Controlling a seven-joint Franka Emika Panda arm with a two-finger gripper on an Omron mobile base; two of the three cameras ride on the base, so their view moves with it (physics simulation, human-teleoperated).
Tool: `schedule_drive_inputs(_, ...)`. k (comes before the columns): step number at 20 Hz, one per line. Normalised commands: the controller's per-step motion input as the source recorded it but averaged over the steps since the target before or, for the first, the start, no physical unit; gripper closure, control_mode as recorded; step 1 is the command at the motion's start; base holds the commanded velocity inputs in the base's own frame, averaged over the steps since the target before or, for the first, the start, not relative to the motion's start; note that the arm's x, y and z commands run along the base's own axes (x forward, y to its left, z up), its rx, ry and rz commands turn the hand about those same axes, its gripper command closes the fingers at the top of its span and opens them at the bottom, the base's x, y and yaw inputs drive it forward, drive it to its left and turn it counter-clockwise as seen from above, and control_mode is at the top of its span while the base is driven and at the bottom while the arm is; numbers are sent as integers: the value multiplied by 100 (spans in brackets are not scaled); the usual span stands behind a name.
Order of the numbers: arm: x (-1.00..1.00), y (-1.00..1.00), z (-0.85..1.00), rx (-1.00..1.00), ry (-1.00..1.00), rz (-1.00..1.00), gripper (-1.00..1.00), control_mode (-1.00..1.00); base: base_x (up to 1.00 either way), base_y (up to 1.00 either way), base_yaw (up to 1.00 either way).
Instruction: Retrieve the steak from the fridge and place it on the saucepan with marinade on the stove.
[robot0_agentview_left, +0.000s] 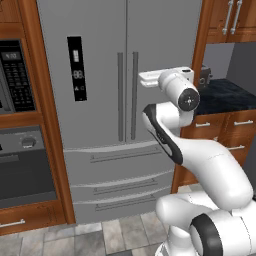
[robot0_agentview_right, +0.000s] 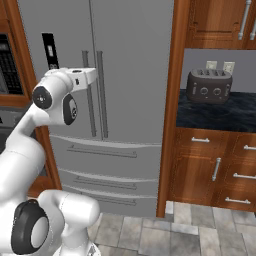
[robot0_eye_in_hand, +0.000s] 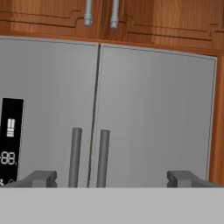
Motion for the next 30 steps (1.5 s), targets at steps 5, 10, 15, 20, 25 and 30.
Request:
schedule_drive_inputs(5,21,0,0,0,0,0,-100,-100,0,0,0)
schedule_drive_inputs(10,20,0,0,0,-1,0,-100,-100,0,0,0)
schedule_drive_inputs(15,28,0,0,0,-1,0,-100,-100,0,0,0)
schedule_drive_inputs(20,35,0,-3,0,0,0,-100,-100,0,0,0)
schedule_drive_inputs(25,21,3,-11,1,2,0,-100,-100,0,0,0)
schedule_drive_inputs(30,17,0,-11,4,2,0,-100,-100,0,0,0)
